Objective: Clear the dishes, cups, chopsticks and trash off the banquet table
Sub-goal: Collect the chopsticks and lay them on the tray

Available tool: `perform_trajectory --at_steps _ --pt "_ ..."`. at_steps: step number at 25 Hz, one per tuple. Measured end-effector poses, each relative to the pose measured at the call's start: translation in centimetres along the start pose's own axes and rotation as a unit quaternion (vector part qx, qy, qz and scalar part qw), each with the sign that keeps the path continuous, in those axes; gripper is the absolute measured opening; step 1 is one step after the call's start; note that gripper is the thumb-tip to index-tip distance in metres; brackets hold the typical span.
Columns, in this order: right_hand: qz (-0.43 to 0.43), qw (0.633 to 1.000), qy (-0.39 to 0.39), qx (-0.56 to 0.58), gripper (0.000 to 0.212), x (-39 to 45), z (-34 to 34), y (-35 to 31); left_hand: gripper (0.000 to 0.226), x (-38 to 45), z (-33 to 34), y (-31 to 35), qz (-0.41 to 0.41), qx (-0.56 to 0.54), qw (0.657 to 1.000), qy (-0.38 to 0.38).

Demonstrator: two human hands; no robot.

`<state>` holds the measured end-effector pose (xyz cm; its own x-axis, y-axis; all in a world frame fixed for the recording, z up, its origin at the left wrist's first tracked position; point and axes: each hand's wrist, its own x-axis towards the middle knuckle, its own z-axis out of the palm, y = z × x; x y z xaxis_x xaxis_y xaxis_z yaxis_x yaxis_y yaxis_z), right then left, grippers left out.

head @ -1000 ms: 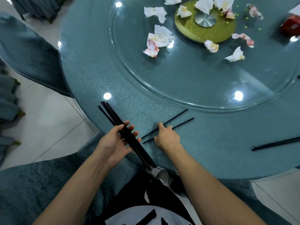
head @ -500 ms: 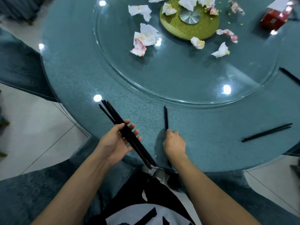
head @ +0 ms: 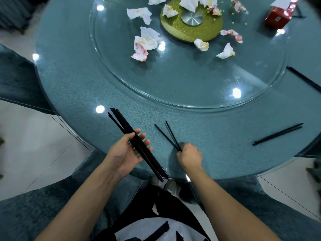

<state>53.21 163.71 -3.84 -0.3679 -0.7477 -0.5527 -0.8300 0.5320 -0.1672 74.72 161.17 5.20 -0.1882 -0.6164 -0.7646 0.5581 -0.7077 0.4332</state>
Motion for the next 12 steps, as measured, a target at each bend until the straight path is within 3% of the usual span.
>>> perform_trajectory --at_steps 7,12 --pt "-0.019 0.998 0.032 0.056 0.014 -1.1 -1.3 0.8 0.018 0.0 1.0 -0.7 -0.014 0.022 0.999 -0.025" --pt "-0.062 0.97 0.057 0.229 0.006 -2.7 -5.3 -0.1 0.021 0.4 2.4 -1.2 -0.029 0.049 0.997 -0.045"
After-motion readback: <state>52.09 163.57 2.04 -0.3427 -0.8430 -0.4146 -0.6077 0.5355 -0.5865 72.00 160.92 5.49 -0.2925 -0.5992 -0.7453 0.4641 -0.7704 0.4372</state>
